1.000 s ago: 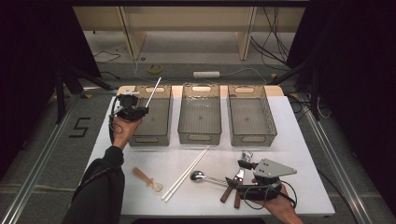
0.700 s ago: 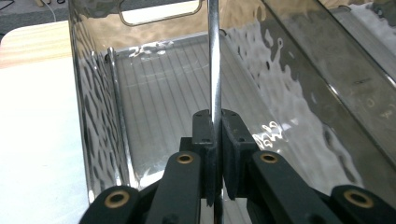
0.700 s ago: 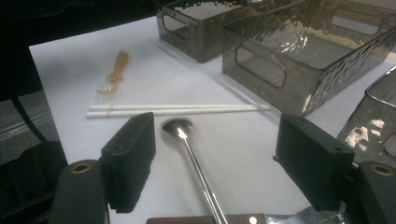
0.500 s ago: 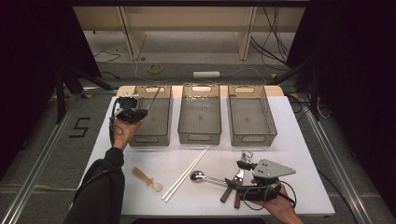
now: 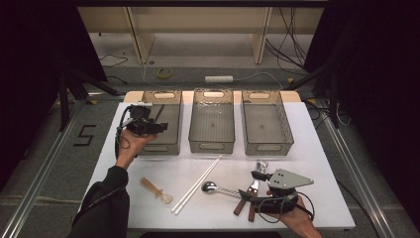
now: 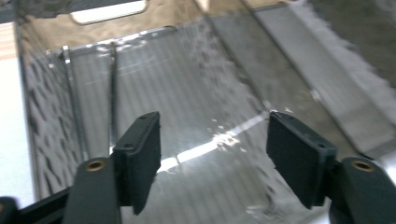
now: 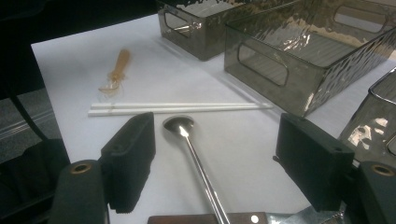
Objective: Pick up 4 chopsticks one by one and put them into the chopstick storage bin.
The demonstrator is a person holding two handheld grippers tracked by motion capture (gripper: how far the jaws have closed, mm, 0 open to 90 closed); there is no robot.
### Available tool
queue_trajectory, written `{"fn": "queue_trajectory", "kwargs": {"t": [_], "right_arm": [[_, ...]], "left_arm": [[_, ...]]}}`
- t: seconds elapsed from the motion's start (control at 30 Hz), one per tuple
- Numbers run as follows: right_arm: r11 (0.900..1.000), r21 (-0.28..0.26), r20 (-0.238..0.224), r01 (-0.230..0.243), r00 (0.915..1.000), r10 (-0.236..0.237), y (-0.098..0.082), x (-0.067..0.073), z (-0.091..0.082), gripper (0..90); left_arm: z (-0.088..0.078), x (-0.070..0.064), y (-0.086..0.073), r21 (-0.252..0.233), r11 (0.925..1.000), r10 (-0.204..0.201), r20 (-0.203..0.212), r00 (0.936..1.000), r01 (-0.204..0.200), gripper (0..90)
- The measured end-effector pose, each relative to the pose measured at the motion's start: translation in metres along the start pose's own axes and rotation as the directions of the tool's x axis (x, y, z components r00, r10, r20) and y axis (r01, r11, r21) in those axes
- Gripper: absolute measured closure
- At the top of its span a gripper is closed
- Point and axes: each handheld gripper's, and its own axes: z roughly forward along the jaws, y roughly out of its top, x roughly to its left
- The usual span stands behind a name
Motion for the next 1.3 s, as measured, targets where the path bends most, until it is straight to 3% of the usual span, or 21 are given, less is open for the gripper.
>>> {"fn": "queue_trajectory", "kwargs": {"t": [0.07,0.17,0.23,0.43,0.8,1.3], "right_arm": [[1.000,0.002,0.003,0.001,1.0000,-0.001,0.000,-0.001,0.000,29.4],[1.000,0.010,0.002,-0.002,1.0000,0.002,0.000,-0.001,0.000,28.9],[1.000,0.015,0.008,-0.002,1.0000,0.002,0.000,-0.001,0.000,28.4],[1.000,0.000,0.027,-0.016,0.9995,0.016,0.000,-0.003,-0.002,28.4],[1.000,0.001,0.031,-0.016,0.9994,0.016,0.000,-0.002,-0.003,28.4],[1.000,-0.001,0.039,-0.026,0.9989,0.026,0.000,-0.004,-0.003,28.4]], "left_arm": [[-0.008,-0.006,-0.003,-0.018,0.9998,0.004,0.027,0.9996,-0.004,31.1],[-0.017,-0.016,-0.004,-0.007,0.9985,0.055,0.034,0.9979,-0.054,28.4],[-0.023,-0.023,-0.006,-0.009,0.9980,0.063,0.059,0.9963,-0.063,28.2],[-0.032,-0.044,-0.018,0.039,0.9922,0.114,0.090,0.9894,-0.118,26.4],[-0.034,-0.075,-0.047,0.116,0.9809,0.143,0.114,0.9832,-0.156,21.7],[-0.038,-0.091,-0.073,0.178,0.9675,0.156,0.143,0.9774,-0.180,18.3]]}}
